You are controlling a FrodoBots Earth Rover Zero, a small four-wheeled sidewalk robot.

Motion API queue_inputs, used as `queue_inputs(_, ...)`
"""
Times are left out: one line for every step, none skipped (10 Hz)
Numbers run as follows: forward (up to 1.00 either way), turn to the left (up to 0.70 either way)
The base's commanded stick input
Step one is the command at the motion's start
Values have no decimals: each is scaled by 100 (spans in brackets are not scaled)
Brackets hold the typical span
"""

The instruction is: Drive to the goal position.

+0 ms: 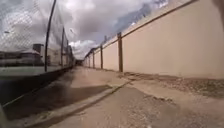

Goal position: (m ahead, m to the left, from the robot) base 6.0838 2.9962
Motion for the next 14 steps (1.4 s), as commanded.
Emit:
queue_inputs(60,15)
queue_inputs(60,15)
queue_inputs(60,15)
queue_inputs(60,15)
queue_inputs(60,15)
queue_inputs(60,15)
queue_inputs(60,15)
queue_inputs(60,15)
queue_inputs(60,15)
queue_inputs(60,15)
queue_inputs(60,15)
queue_inputs(60,15)
queue_inputs(60,15)
queue_inputs(60,15)
